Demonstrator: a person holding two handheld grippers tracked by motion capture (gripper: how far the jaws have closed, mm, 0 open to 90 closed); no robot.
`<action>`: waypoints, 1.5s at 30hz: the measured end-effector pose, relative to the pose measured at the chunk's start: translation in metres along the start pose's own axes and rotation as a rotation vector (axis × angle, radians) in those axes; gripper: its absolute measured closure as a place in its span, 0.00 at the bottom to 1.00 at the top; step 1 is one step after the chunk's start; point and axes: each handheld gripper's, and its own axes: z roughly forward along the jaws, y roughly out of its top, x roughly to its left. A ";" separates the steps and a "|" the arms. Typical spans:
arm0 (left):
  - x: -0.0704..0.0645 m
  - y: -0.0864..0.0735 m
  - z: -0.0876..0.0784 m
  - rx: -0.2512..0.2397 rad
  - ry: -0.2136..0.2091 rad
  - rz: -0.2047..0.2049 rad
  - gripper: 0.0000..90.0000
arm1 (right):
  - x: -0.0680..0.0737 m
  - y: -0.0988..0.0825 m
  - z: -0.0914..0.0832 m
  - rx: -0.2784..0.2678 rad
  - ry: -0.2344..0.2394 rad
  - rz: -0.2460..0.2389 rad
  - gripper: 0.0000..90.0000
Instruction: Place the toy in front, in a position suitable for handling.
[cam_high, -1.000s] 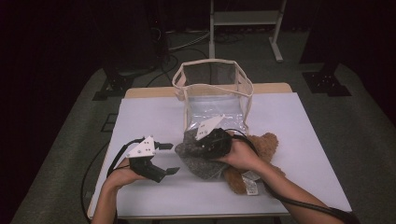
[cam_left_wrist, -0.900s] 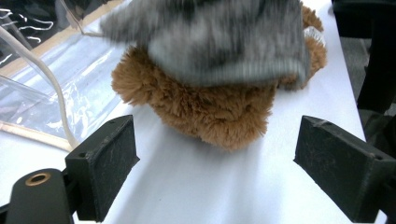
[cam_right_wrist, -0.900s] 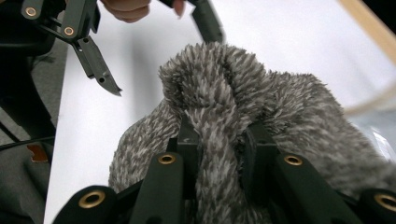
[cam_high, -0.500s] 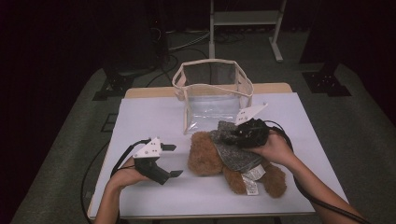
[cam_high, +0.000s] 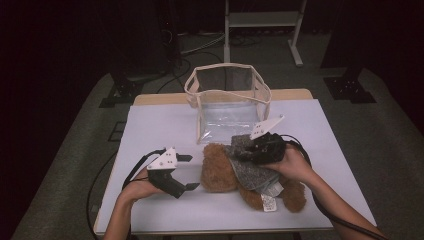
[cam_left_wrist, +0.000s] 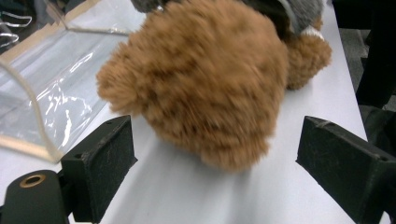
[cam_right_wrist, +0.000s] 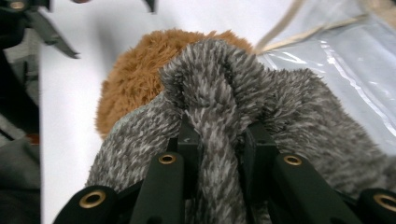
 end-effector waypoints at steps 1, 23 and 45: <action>-0.001 0.002 0.003 -0.002 -0.003 0.006 0.12 | 0.004 -0.002 0.000 -0.003 0.008 -0.005 0.80; -0.009 0.026 0.050 0.023 -0.046 0.085 0.18 | -0.018 -0.031 -0.049 -0.052 -0.079 0.069 0.80; -0.009 0.023 0.050 0.028 -0.035 0.079 0.18 | -0.030 -0.080 -0.088 -0.104 -0.127 0.184 0.80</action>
